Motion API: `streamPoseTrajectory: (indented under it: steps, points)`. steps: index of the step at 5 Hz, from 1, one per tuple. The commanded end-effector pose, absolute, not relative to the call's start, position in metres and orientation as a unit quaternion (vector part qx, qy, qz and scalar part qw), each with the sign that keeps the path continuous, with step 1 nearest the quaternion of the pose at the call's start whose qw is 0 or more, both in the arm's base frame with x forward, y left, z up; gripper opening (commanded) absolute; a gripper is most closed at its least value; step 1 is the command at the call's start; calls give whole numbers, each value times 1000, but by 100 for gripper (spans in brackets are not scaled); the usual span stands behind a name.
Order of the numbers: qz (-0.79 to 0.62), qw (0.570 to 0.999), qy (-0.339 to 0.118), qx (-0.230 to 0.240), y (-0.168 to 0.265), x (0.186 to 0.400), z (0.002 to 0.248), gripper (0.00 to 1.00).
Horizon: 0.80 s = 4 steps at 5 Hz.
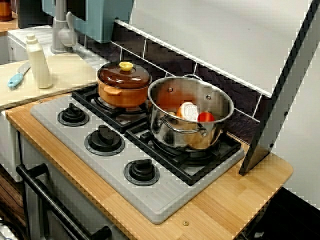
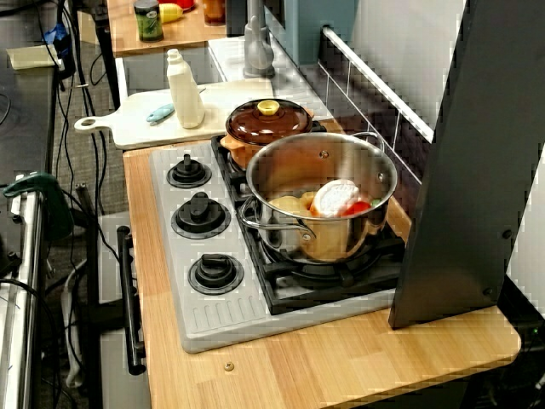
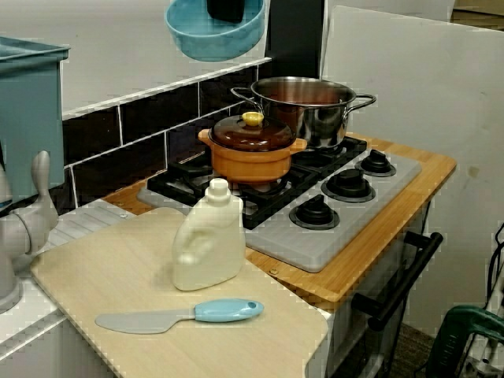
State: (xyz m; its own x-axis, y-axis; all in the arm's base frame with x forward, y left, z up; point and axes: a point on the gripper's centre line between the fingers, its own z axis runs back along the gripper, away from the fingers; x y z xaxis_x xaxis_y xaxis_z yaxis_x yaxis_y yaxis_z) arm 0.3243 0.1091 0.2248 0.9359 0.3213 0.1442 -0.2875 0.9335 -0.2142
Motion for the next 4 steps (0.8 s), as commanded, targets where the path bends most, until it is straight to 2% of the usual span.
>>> streamPoseTrajectory:
  steps: [1,2,3,4]
  points:
    - [141,980,-101,-101,117,325,243,0]
    - [163,976,-132,-53,112,328,242,0]
    - [190,965,-183,16,101,333,238,0]
    - [203,956,-205,47,96,335,236,0]
